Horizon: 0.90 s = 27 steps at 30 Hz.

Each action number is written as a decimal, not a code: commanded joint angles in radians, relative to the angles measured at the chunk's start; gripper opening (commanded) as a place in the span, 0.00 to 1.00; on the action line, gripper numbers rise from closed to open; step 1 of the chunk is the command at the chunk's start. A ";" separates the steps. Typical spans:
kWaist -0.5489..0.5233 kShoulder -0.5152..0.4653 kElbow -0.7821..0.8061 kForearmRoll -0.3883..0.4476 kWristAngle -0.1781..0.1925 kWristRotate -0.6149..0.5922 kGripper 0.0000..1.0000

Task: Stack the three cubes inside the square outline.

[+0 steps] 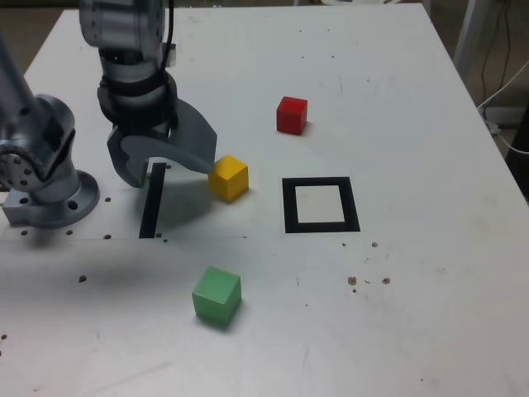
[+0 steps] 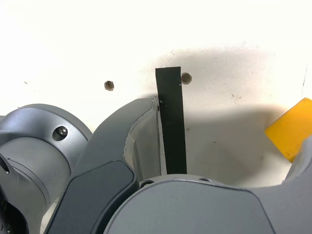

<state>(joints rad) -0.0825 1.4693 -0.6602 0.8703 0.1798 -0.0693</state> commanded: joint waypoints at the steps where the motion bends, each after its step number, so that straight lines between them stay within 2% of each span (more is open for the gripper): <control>1: 0.000 0.003 0.002 -0.002 0.000 0.002 1.00; 18: 0.000 0.003 -0.014 0.012 0.002 0.010 1.00; 23: 0.025 0.000 -0.086 0.057 0.015 0.084 1.00; 27: 0.080 0.006 -0.171 0.114 0.041 0.179 1.00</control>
<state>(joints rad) -0.0252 1.4693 -0.7956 0.9601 0.2081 0.0770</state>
